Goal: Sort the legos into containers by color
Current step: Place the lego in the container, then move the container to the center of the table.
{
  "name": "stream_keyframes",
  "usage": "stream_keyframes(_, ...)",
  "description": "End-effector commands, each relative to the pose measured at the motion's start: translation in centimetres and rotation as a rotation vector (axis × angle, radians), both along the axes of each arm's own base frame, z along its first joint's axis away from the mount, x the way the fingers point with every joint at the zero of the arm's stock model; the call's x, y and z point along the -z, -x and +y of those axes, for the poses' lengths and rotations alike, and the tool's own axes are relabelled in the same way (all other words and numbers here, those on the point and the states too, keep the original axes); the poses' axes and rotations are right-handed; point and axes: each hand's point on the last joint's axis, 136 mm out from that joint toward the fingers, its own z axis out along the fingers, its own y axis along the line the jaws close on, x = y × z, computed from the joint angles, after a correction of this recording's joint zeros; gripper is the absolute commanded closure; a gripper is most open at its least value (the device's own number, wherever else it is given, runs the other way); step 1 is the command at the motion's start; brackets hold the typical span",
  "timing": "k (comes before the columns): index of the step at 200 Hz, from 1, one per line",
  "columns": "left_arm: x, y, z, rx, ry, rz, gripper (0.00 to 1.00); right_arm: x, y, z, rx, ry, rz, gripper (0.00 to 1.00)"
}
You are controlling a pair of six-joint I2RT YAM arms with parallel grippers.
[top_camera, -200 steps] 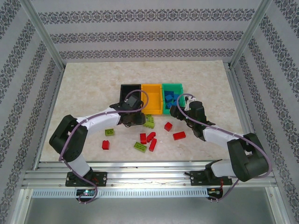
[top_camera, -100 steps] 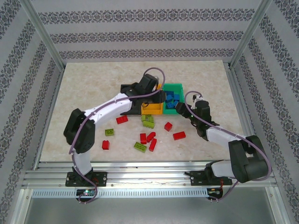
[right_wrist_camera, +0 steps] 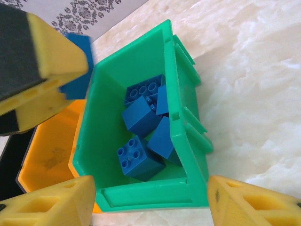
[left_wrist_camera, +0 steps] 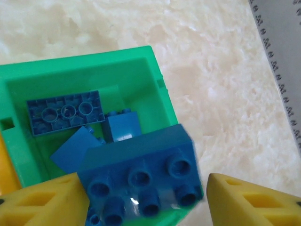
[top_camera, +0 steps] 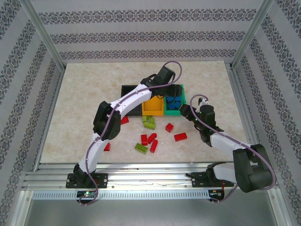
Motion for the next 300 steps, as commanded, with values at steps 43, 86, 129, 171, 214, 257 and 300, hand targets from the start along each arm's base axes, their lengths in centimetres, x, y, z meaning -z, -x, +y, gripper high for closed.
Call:
stream_keyframes(43, -3.7, 2.1, 1.2, 0.035, -0.026, -0.062, 0.16, 0.1, -0.7, -0.1, 0.010, -0.029, 0.006, 0.36)
stream_keyframes(86, -5.8, 4.4, 3.8, 0.036, -0.013, -0.153, 0.16, 0.2, -0.7, 0.1, 0.002, -0.025, 0.009, 0.36)
stream_keyframes(129, -5.1, 8.5, 8.8, 0.006, -0.053, -0.164, 0.16, 0.1, -0.6, 1.6, -0.046, -0.001, 0.007, 0.36)
stream_keyframes(171, -0.9, 13.9, 13.4, -0.064, -0.040, -0.064, 0.18, 0.3, -0.2, 3.6, -0.108, 0.015, 0.018, 0.36)
stream_keyframes(214, 2.3, 17.7, 16.2, -0.104, -0.028, 0.009, 0.20, 0.6, 1.6, 6.5, -0.233, 0.006, 0.067, 0.42)
stream_keyframes(257, 5.0, 17.3, 17.9, -0.156, 0.008, 0.087, 0.23, 2.4, 4.2, 9.3, -0.403, -0.002, 0.214, 0.68)
stream_keyframes(300, 6.3, 14.6, 17.8, -0.172, 0.081, 0.143, 0.25, 4.3, 4.0, 10.8, -0.464, 0.010, 0.310, 0.76)
